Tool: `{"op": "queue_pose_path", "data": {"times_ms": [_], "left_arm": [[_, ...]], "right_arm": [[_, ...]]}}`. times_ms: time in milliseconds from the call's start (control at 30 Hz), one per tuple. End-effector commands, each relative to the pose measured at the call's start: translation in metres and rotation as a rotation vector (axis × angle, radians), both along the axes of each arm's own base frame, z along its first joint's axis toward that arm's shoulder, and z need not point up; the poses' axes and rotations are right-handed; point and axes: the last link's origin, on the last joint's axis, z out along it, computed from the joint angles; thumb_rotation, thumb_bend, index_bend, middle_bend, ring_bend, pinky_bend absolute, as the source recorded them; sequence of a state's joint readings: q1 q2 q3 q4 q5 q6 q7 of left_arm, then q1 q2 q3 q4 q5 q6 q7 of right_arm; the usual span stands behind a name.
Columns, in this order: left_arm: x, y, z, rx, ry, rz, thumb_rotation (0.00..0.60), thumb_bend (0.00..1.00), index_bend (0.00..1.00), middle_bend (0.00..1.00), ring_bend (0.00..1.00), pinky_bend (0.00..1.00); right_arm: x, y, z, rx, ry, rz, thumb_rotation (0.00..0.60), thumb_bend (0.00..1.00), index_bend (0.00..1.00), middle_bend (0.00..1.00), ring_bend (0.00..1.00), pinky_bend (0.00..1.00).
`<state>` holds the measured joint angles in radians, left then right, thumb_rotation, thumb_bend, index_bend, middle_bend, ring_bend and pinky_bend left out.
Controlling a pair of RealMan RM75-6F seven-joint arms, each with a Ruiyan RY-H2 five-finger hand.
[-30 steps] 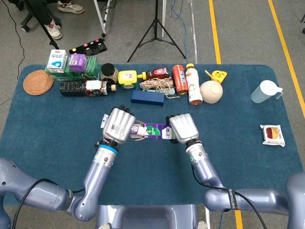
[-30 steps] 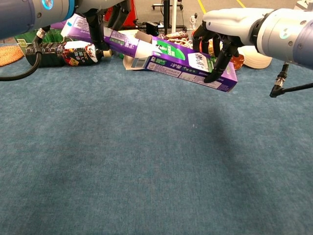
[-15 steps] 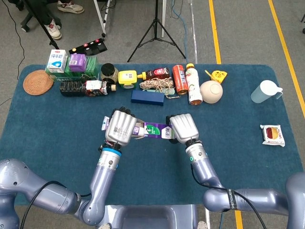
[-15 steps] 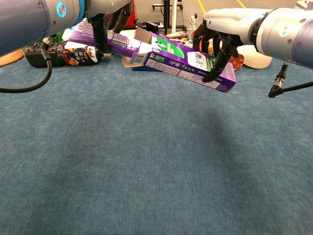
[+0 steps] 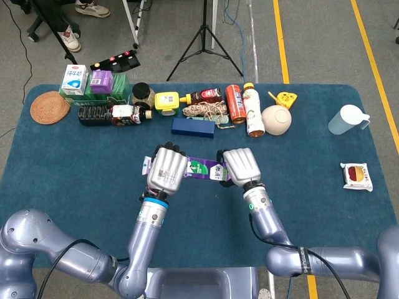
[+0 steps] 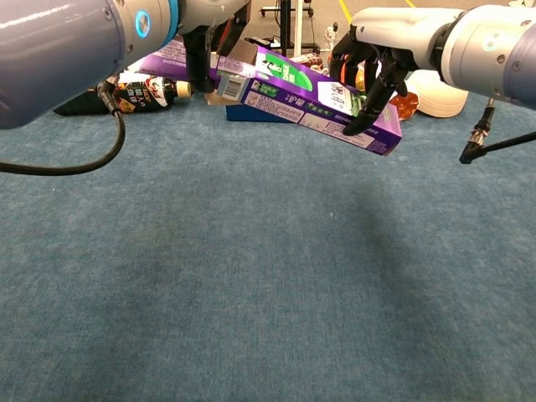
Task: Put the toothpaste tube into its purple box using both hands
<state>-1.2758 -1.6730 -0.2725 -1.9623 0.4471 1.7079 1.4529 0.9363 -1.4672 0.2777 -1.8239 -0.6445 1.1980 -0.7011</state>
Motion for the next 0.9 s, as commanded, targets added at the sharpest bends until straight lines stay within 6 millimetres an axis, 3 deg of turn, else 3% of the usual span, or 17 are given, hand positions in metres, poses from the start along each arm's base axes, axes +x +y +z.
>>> {"op": "queue_pose_path", "data": {"times_ms": [33,67,167,300,500,667,900], "left_arm": [[0.003,-0.001,0.003,-0.007,-0.028,-0.014,0.600,0.26,0.26,0.24,0.32,0.59],[0.003,-0.002,0.005,-0.010,-0.038,-0.019,0.600,0.26,0.15,0.16,0.30,0.58],[0.007,-0.004,0.012,-0.020,-0.086,-0.039,0.600,0.24,0.00,0.02,0.24,0.56],[0.016,-0.007,0.029,-0.036,-0.216,-0.111,0.600,0.22,0.00,0.00,0.22,0.56],[0.027,-0.006,0.087,0.040,-0.415,-0.202,0.600,0.21,0.00,0.00,0.22,0.55],[0.006,0.002,0.133,0.104,-0.486,-0.131,0.600,0.21,0.00,0.00,0.22,0.55],[-0.027,0.012,0.153,0.111,-0.490,-0.075,0.600,0.21,0.00,0.00,0.21,0.55]], "right_arm": [[-0.001,-0.001,0.003,-0.003,-0.022,-0.002,0.600,0.33,0.49,0.54,0.55,0.67],[-0.001,-0.002,0.004,-0.005,-0.031,-0.002,0.600,0.34,0.49,0.55,0.55,0.67],[-0.004,-0.004,0.007,-0.011,-0.062,0.000,0.600,0.34,0.49,0.55,0.56,0.67],[-0.008,-0.006,0.008,-0.001,-0.144,-0.013,0.600,0.36,0.50,0.55,0.56,0.67],[-0.016,-0.012,0.015,0.001,-0.332,-0.018,0.600,0.38,0.50,0.55,0.56,0.67],[-0.036,-0.021,0.024,-0.011,-0.425,-0.008,0.600,0.39,0.50,0.55,0.55,0.67],[-0.060,-0.029,0.030,-0.040,-0.183,0.016,0.600,0.39,0.50,0.55,0.55,0.67]]}}
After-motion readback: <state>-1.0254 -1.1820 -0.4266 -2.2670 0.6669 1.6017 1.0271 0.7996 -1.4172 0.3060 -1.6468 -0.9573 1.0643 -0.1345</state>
